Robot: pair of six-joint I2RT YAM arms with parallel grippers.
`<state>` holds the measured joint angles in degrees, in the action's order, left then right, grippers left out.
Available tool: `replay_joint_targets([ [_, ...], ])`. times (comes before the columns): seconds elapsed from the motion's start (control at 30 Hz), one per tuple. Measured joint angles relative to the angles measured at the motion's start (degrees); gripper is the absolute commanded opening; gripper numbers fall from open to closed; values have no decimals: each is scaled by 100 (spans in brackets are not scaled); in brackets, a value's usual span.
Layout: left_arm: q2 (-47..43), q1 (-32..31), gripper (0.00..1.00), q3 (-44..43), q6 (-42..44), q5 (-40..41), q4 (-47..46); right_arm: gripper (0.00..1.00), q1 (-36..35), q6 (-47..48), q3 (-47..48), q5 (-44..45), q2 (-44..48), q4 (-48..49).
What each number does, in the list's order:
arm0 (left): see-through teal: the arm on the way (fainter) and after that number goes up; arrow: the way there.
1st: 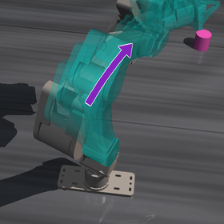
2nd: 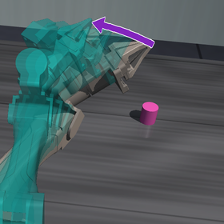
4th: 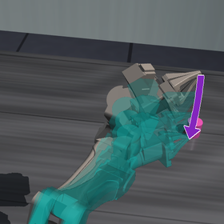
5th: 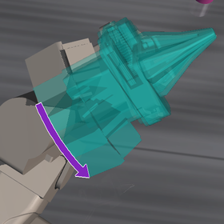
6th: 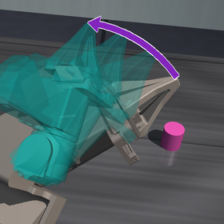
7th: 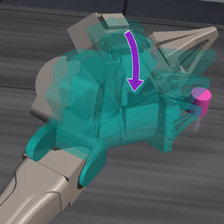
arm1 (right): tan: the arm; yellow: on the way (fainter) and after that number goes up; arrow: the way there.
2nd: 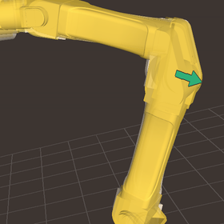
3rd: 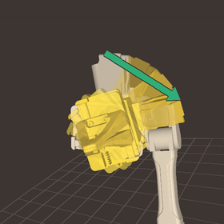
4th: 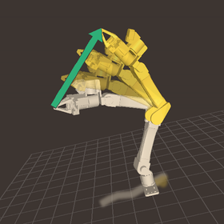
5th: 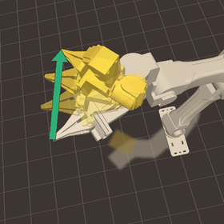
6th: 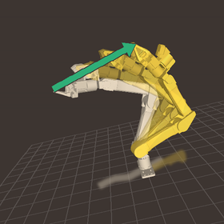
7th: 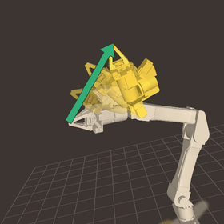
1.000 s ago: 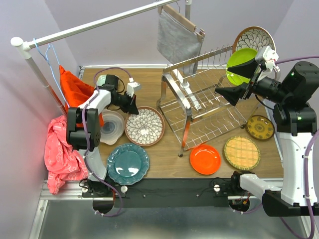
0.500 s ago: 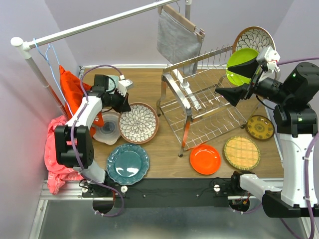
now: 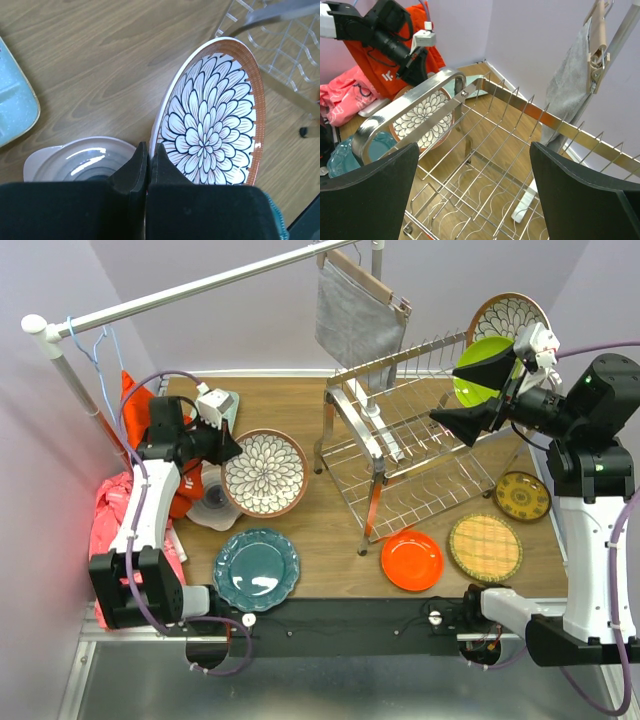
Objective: Load the plates into the dish rack
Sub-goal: Grab a plate with the left arm, then pass the plate from the left arm to the right
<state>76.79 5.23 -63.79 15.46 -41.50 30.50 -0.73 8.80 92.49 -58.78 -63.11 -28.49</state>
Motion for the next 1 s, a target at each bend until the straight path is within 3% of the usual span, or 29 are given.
replay_joint_targets([
  [0.37,-645,20,0,-151,-809,-365,-212,100,0,-131,116,-92,-173,66],
  [1.0,-1504,33,0,-605,-1276,-315,221,100,0,-343,125,-223,-332,197],
])
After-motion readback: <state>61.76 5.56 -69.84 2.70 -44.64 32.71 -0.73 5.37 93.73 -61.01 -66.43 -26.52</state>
